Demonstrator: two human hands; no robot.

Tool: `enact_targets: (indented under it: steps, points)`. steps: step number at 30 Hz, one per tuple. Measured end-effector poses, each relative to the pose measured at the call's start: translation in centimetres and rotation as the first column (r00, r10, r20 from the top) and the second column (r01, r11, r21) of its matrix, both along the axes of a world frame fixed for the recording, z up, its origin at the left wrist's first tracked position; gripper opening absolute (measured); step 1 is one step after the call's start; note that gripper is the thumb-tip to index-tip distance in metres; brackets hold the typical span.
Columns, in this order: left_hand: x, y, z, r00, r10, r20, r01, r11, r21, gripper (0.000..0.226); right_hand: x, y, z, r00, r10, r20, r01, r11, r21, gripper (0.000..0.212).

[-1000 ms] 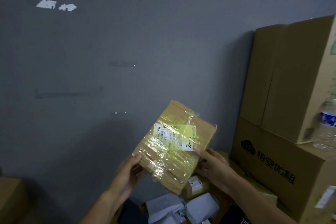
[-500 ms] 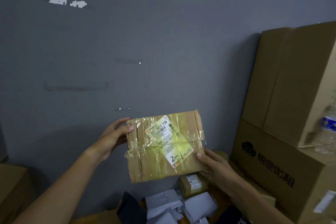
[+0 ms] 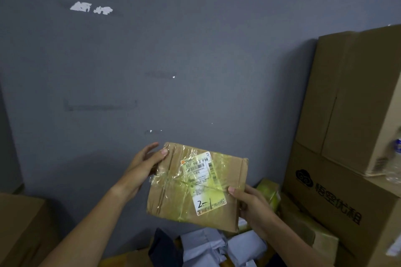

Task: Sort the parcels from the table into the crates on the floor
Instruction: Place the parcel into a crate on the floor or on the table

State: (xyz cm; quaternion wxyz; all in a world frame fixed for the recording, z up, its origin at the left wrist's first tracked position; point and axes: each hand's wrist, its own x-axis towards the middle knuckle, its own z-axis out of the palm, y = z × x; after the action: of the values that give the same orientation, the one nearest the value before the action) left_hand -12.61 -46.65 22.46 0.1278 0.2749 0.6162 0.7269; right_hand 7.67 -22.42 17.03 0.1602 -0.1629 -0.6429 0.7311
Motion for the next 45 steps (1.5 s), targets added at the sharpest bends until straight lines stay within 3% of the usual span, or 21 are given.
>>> enact_targets:
  steps: [7, 14, 27, 37, 41, 45]
  points:
    - [1.1, -2.3, -5.3, 0.987, -0.135, 0.084, 0.145, 0.982, -0.118, 0.097, -1.2, -0.1, -1.0, 0.993, -0.122, -0.004, 0.121, 0.984, -0.129, 0.055]
    - [1.6, -2.3, -7.4, 0.985, -0.134, 0.11, 0.139, 0.989, -0.043, 0.081, -0.9, -1.2, -1.8, 0.986, -0.165, -0.021, 0.16, 0.973, -0.169, 0.052]
    - [4.2, 1.9, -8.1, 0.969, -0.188, 0.163, 0.185, 0.982, 0.033, 0.094, 4.1, 0.0, -2.4, 0.957, -0.287, -0.03, 0.273, 0.934, -0.233, 0.052]
    - [12.9, 10.7, -7.6, 0.897, -0.381, 0.224, 0.382, 0.923, 0.044, 0.076, 17.7, 2.7, -1.3, 0.868, -0.496, -0.021, 0.481, 0.852, -0.208, 0.037]
    - [20.9, 14.5, -7.3, 0.845, -0.465, 0.264, 0.472, 0.881, 0.042, 0.05, 26.3, 3.0, -2.1, 0.785, -0.62, 0.001, 0.605, 0.765, -0.221, 0.038]
    - [30.1, 17.6, -8.2, 0.713, -0.595, 0.371, 0.59, 0.795, 0.141, 0.045, 34.9, 1.9, -2.8, 0.678, -0.735, 0.021, 0.717, 0.655, -0.238, 0.032]
